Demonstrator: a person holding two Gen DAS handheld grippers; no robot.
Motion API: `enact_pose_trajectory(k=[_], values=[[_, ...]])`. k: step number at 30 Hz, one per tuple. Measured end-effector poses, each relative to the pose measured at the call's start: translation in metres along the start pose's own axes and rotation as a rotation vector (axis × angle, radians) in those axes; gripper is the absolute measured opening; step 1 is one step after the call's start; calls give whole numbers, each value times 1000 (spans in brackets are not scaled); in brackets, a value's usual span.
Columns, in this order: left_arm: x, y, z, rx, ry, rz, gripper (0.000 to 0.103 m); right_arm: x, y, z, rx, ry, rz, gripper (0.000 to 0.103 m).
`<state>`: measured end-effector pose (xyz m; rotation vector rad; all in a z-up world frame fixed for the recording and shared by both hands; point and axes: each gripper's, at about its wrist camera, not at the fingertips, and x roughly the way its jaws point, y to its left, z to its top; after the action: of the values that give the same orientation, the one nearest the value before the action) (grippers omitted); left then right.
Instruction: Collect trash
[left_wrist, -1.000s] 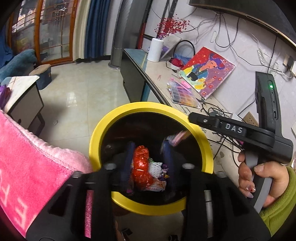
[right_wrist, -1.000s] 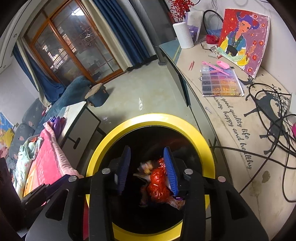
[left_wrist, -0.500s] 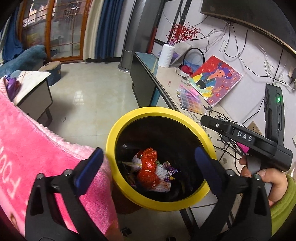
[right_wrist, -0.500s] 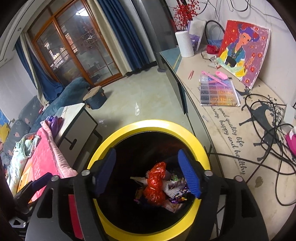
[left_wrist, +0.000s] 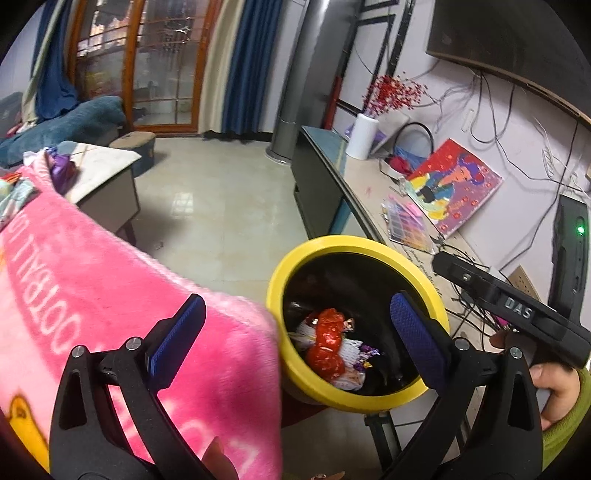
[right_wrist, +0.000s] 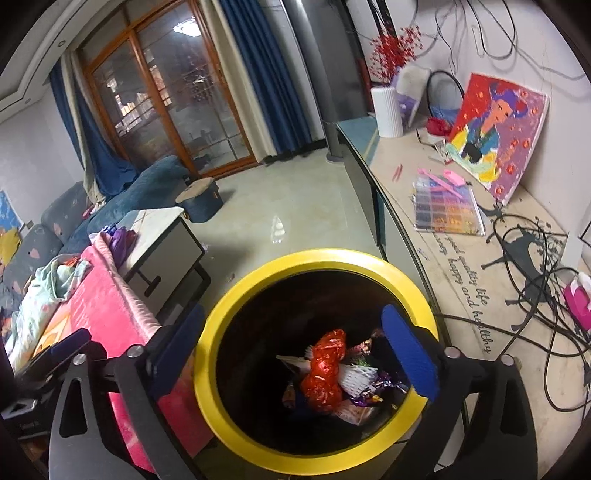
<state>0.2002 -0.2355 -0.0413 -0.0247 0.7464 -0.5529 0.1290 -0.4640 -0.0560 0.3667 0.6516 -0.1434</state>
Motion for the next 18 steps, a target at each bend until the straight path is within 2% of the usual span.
enact_pose_trajectory(k=[4, 11, 18], values=[[-16, 15, -1, -20, -22, 25, 92, -12, 19, -2, -45, -31, -4, 96], [-48, 44, -7, -60, -64, 78, 92, -28, 55, -12, -114, -30, 18, 97], [-83, 71, -17, -101, -113, 147, 92, -45, 109, -37, -225, -52, 70, 97]])
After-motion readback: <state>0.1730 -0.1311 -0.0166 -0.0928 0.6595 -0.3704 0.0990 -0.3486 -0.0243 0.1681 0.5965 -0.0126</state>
